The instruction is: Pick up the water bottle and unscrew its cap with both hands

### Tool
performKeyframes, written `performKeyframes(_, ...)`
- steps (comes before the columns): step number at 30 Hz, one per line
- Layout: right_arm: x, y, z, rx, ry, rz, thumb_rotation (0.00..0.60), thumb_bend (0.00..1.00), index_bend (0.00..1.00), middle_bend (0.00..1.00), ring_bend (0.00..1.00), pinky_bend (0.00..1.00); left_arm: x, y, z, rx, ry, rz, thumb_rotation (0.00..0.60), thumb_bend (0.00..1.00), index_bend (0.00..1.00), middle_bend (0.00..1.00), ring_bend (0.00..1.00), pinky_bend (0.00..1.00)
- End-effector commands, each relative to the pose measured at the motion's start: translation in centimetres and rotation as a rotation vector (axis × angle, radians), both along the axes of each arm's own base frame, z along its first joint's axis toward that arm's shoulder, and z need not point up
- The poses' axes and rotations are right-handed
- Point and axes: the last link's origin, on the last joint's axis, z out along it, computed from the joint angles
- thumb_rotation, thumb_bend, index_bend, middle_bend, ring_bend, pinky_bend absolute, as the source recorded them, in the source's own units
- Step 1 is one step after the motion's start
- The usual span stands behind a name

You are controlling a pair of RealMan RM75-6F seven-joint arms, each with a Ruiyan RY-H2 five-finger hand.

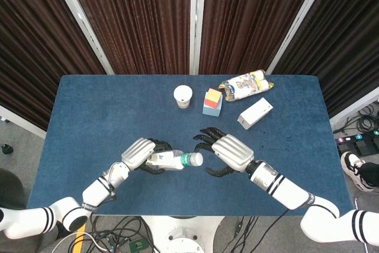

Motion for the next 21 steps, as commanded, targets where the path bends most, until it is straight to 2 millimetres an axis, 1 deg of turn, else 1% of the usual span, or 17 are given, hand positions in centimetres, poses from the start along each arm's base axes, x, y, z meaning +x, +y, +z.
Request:
performKeyframes(1, 0.1, 0.1, 0.0, 0.003, -0.001, 0.004, 0.520, 0.28, 0.29, 0.12, 0.00, 0.00, 0.0, 0.0, 0.0, -0.004, 0.006, 0.002, 0.600, 0.34, 0.56, 0.58, 0.44, 0.42)
performKeyframes(7, 0.2, 0.0, 0.0, -0.016, -0.004, 0.017, 0.518, 0.28, 0.29, 0.12, 0.00, 0.00, -0.1, -0.1, 0.0, -0.005, 0.008, 0.003, 0.600, 0.34, 0.56, 0.58, 0.44, 0.42)
performKeyframes(13, -0.5, -0.7, 0.1, -0.039, -0.002, -0.017, 0.517, 0.28, 0.29, 0.12, 0.00, 0.00, 0.0, -0.2, 0.3, 0.003, 0.000, -0.007, 0.600, 0.34, 0.56, 0.58, 0.44, 0.42)
performKeyframes(21, -1.0, -0.2, 0.2, -0.028, 0.014, -0.025, 0.521, 0.28, 0.29, 0.12, 0.00, 0.00, -0.2, 0.1, 0.4, 0.005, 0.001, 0.001, 0.600, 0.34, 0.56, 0.58, 0.44, 0.42)
